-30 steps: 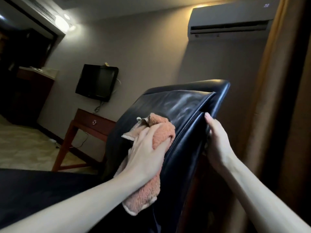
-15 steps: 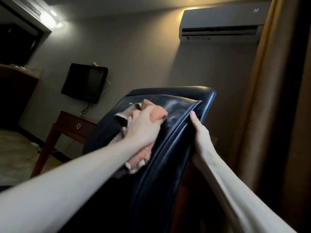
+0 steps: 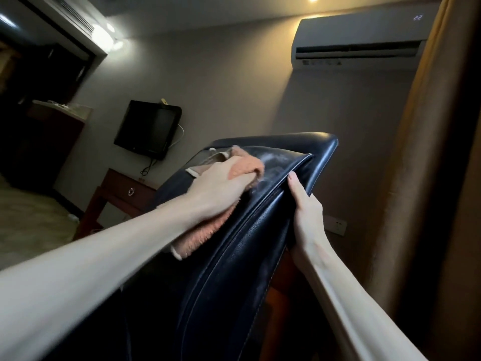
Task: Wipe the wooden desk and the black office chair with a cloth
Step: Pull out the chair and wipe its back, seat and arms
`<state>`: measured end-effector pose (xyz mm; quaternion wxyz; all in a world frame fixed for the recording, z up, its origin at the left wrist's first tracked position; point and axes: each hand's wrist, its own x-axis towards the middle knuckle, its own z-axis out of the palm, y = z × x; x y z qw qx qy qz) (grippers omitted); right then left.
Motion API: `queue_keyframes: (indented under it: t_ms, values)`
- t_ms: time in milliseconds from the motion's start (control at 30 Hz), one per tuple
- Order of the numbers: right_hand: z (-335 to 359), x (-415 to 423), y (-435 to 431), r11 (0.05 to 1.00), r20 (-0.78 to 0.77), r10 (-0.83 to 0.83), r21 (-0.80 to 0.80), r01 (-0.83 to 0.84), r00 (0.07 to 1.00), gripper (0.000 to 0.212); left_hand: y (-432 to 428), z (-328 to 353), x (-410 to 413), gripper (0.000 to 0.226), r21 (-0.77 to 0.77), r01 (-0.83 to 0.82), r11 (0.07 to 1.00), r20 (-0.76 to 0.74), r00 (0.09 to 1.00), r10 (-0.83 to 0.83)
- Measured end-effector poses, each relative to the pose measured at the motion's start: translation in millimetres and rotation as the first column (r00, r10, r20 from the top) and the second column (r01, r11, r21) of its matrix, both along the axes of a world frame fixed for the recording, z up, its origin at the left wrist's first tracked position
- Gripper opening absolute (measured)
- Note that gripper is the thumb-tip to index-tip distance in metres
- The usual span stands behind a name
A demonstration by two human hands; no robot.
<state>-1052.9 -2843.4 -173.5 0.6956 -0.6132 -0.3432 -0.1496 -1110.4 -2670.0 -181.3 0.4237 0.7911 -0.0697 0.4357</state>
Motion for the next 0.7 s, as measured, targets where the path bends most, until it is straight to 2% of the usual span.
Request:
queue_keyframes:
  t_ms: [67, 133, 267, 367, 467, 567, 700]
  values:
    - [-0.1, 0.0, 2.5, 1.0, 0.004, 0.002, 0.002, -0.002, 1.0, 0.047, -10.9, -7.3, -23.8, 0.06, 0.023, 0.071, 0.997, 0.057, 0.996, -0.072]
    - [-0.3, -0.8, 3.1, 1.0, 0.01, 0.008, 0.004, -0.008, 1.0, 0.041, -19.0, -17.8, -36.2, 0.054, 0.037, 0.083, 0.996, 0.087, 0.993, -0.086]
    - [-1.0, -1.2, 0.1, 0.999, 0.05, 0.024, 0.023, -0.025, 0.998, 0.034, -34.2, -35.2, -42.1, 0.065, 0.19, -0.08, 0.979, 0.152, 0.987, 0.051]
    - [-1.0, 1.2, 3.4, 0.998, 0.08, 0.036, 0.048, -0.04, 0.996, 0.029, -29.6, -24.4, -29.8, 0.069, 0.202, -0.107, 0.973, 0.179, 0.981, 0.071]
    - [-3.2, 8.4, 10.8, 0.996, 0.051, 0.046, 0.069, -0.049, 0.998, 0.035, -16.2, 7.4, 0.7, 0.067, 0.168, -0.105, 0.98, 0.114, 0.99, 0.087]
    - [-3.1, 15.3, 11.9, 0.998, 0.013, 0.025, 0.062, -0.026, 1.0, 0.036, -0.4, 41.1, 42.5, 0.075, 0.134, -0.121, 0.984, -0.016, 0.992, 0.124]
    - [-3.0, 16.9, 10.9, 1.0, 0.008, -0.006, 0.019, 0.006, 1.0, 0.033, 39.7, 50.5, 87.5, 0.082, 0.033, -0.204, 0.978, -0.149, 0.967, 0.207]
